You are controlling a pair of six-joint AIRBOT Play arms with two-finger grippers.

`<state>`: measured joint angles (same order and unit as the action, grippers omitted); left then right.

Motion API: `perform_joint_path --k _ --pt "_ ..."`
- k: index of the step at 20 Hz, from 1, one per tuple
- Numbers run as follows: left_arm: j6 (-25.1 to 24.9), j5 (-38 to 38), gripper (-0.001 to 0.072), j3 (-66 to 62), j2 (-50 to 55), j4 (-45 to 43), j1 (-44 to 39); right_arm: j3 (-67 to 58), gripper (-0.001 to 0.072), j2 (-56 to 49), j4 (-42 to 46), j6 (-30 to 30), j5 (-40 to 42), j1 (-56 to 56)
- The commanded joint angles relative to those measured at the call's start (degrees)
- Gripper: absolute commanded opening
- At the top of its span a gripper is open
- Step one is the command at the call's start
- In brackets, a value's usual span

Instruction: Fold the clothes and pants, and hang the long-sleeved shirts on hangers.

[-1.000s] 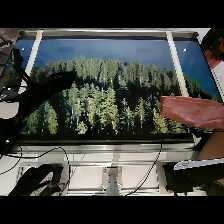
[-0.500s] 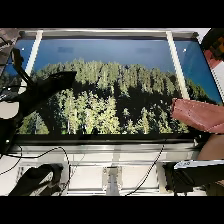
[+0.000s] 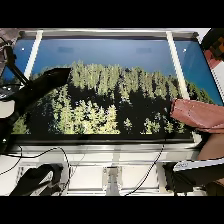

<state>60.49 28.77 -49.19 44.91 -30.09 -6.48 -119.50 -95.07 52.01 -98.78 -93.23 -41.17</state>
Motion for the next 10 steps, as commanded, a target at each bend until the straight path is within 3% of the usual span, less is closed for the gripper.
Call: perform_joint_path --k 1,3,10 --pt "-0.5 3.3 0.0017 -1.5 -0.6 -4.1 1.7 -1.0 0.0009 0.3 -16.0 3.7 1.8 12.2" --pt "-0.7 4.2 0.0009 -2.1 -1.4 -8.6 1.7 -0.7 0.0008 0.3 -16.0 6.1 3.3 19.3" --pt "-0.7 7.5 0.0008 -2.1 -4.8 -8.9 1.7 1.6 0.0007 0.3 -16.1 10.0 4.8 36.7"
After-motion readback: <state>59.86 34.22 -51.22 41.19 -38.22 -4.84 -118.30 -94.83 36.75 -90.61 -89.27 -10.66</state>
